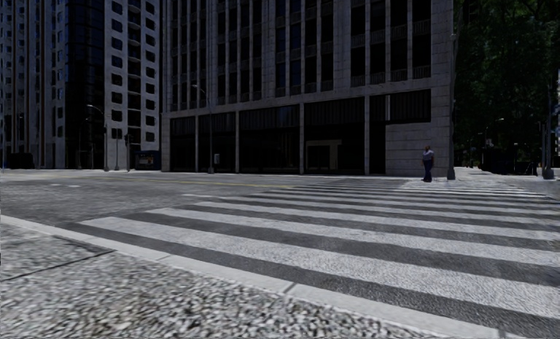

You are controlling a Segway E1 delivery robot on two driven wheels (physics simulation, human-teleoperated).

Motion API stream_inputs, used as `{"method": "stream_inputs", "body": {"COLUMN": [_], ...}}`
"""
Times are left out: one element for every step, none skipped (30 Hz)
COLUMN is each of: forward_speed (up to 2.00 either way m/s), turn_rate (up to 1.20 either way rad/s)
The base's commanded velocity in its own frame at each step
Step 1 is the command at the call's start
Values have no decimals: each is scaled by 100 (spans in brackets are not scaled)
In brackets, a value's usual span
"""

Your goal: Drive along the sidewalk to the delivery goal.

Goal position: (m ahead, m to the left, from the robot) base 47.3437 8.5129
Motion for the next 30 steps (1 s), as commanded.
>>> {"method": "stream_inputs", "body": {"forward_speed": [167, 167, 167, 167, 167, 167, 167, 167, 167, 167, 167, 167, 167, 167, 167, 167, 167, 167, 167, 167, 167, 167, 167, 167, 167, 167, 167, 167, 167, 167], "turn_rate": [-88, -88, -88, -88, -88, -88, -88, -88, -88, -88, -88, -88, -88, -88, -88, -88, -88, -88, -84, -79, -77, -30, -30, 0, 0, 0, 0, 0, 0, 0]}}
